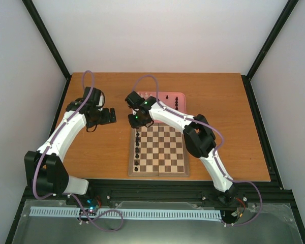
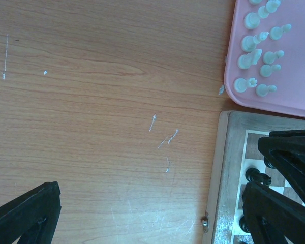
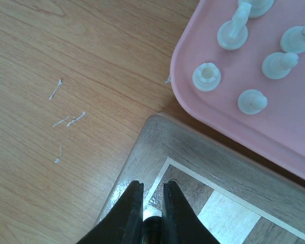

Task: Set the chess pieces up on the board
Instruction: Place the chess piece on the chessboard.

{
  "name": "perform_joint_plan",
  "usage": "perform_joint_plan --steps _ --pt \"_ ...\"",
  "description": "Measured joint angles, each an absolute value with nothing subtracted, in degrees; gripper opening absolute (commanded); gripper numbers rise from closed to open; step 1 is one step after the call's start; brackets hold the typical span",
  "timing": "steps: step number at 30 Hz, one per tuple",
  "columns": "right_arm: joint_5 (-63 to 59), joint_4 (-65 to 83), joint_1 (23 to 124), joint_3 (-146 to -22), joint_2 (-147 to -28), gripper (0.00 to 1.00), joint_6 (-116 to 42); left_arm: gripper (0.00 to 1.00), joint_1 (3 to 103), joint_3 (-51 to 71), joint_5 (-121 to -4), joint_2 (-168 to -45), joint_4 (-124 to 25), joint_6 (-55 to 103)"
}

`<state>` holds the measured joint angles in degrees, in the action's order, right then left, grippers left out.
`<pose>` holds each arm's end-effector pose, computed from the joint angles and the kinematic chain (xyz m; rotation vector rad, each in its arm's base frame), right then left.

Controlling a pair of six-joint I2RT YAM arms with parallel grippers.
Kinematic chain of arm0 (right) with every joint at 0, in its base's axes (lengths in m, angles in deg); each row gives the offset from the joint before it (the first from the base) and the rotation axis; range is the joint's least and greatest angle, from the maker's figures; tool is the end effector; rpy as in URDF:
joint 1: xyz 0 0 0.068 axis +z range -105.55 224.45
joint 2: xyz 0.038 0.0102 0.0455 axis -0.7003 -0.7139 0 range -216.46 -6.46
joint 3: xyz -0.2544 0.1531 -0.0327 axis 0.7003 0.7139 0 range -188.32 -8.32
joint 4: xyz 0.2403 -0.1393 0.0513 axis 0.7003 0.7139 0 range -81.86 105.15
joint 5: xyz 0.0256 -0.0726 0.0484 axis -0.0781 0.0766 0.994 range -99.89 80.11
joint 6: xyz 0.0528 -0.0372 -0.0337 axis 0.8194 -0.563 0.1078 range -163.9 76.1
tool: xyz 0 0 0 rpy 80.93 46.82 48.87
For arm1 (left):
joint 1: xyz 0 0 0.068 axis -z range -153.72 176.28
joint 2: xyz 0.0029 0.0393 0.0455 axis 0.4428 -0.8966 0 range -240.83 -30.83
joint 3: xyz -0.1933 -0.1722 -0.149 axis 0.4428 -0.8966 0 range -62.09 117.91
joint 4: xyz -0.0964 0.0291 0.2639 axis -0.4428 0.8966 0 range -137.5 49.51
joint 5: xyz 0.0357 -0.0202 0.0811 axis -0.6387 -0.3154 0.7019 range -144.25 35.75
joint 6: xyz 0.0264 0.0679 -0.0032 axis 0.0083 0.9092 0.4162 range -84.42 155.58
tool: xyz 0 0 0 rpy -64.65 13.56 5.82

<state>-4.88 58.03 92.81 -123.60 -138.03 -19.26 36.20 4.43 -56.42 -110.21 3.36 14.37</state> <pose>0.3552 0.4075 0.1907 -0.6058 2.7581 0.4539 0.2950 -0.0539 0.2775 -0.2539 2.6893 -0.2185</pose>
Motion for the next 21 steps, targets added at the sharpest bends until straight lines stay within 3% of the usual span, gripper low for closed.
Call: perform_joint_plan --steps 21 --pt "-5.27 58.25 92.81 -123.34 -139.93 0.12 -19.7 1.0 36.2 4.04 -56.42 -110.21 3.25 14.37"
